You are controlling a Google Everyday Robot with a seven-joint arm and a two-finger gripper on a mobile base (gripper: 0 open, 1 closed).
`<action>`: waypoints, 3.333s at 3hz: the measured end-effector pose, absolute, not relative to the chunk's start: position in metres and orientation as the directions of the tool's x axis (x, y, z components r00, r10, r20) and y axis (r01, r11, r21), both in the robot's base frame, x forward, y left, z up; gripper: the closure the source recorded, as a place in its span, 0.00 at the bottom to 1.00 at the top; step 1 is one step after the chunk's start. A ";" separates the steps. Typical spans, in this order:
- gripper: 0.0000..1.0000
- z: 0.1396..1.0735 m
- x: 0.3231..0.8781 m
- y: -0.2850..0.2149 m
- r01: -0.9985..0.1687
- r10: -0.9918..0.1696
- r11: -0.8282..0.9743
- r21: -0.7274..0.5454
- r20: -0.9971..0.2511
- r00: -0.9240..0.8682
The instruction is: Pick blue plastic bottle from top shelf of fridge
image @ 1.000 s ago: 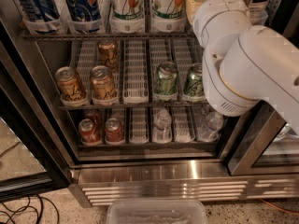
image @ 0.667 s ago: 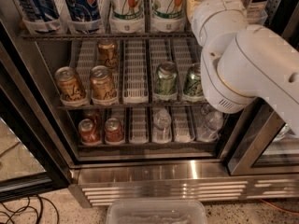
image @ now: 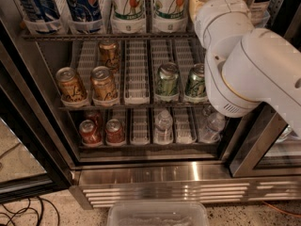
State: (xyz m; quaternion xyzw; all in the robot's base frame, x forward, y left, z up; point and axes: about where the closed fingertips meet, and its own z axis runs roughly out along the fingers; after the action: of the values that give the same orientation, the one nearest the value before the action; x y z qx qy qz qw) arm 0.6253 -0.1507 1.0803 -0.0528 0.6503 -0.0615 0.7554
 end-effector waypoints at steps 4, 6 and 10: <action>1.00 1.180 0.560 -0.174 -0.118 -0.066 0.987 -0.109 -0.945 0.321; 1.00 1.101 0.514 -0.143 -0.294 0.012 0.956 -0.024 -0.993 0.119; 1.00 1.076 0.492 -0.168 -0.416 0.215 0.889 0.192 -0.976 0.010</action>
Offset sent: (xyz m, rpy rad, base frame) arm -0.0364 -0.0404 0.1050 -0.0063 -0.1659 0.0274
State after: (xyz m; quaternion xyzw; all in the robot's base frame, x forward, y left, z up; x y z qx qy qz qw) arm 0.4920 -0.1679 1.0763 -0.0750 0.6674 0.2233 0.7065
